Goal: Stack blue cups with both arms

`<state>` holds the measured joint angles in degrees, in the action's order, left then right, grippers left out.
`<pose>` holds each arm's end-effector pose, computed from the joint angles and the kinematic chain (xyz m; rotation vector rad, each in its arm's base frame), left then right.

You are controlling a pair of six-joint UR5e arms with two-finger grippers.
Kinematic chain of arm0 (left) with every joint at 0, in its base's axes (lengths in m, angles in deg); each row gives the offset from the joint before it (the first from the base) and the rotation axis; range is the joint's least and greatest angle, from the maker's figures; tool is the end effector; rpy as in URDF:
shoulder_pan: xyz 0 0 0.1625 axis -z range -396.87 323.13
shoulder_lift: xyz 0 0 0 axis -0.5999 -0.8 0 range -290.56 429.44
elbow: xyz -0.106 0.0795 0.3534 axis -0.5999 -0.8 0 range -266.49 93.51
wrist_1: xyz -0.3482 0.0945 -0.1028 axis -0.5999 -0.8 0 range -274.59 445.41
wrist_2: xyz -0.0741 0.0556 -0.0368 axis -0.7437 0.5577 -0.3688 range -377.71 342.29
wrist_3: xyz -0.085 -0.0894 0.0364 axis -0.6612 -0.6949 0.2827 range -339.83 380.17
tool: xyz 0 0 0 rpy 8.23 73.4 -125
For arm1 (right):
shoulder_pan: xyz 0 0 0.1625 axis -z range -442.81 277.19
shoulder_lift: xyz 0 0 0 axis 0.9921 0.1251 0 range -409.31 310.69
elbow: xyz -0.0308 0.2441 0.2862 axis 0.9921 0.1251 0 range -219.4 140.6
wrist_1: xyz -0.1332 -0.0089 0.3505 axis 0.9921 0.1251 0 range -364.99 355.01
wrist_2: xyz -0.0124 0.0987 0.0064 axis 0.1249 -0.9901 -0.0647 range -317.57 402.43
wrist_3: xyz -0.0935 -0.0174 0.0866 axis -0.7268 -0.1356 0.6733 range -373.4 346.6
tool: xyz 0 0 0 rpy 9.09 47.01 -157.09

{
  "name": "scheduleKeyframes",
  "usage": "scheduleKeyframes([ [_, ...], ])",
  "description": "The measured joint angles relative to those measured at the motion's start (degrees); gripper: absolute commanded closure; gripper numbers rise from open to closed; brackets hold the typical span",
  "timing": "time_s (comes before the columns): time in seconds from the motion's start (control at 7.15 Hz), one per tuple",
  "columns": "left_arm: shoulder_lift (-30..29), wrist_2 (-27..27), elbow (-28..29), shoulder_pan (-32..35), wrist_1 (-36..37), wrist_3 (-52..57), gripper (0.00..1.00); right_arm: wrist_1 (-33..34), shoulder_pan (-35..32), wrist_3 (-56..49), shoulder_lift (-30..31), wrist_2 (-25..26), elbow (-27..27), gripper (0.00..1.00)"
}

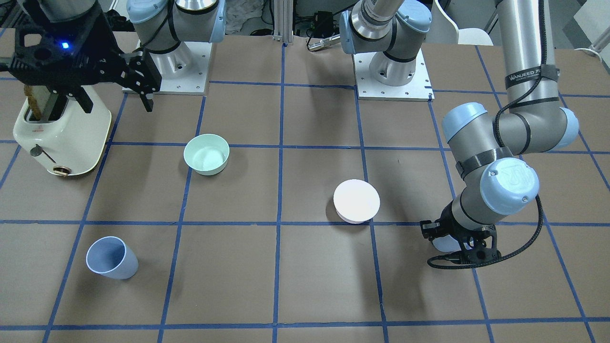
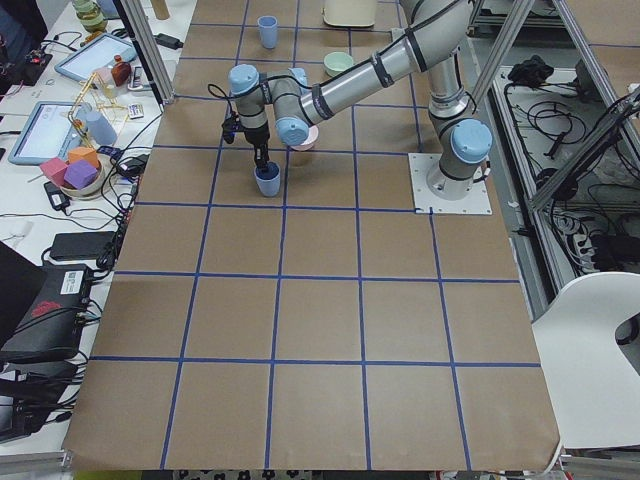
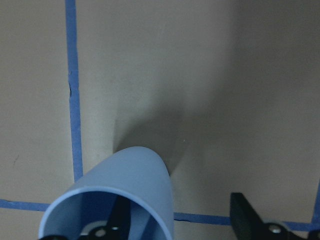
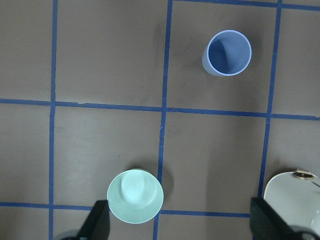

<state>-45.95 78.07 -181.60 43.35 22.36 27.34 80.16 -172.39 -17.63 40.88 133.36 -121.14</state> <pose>-0.0241 -0.5679 0.1916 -0.0647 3.0481 0.1161 0.1278 -0.4541 0.4694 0.1031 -3.1196 0.0973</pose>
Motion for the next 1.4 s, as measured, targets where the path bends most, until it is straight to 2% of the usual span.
scheduleKeyframes([
  [0.28, 0.99, -0.49, 0.57, 0.28, 0.05, -0.17, 1.0, 0.22, 0.0, 1.01, 1.73, 0.84, 0.89, 0.0],
  [0.56, 0.5, -3.39, 4.74, 2.56, -1.19, -3.78, 1.0, 0.18, 0.26, 0.97, 0.05, 1.77, 2.72, 0.0],
  [0.98, -4.22, -8.97, 15.84, 12.69, -4.72, -20.6, 1.0, -3.71, 0.39, -1.43, -1.45, -1.26, 7.24, 0.0],
  [1.26, -6.64, -11.44, 18.88, 21.79, -5.14, -28.41, 1.0, -6.12, 0.63, -1.96, -2.46, -1.84, 8.15, 0.0],
  [1.4, -6.52, -11.92, 18.33, 26.13, -6.59, -30.57, 1.0, -6.24, 0.71, -2.06, -3.75, -1.96, 8.15, 0.0],
])
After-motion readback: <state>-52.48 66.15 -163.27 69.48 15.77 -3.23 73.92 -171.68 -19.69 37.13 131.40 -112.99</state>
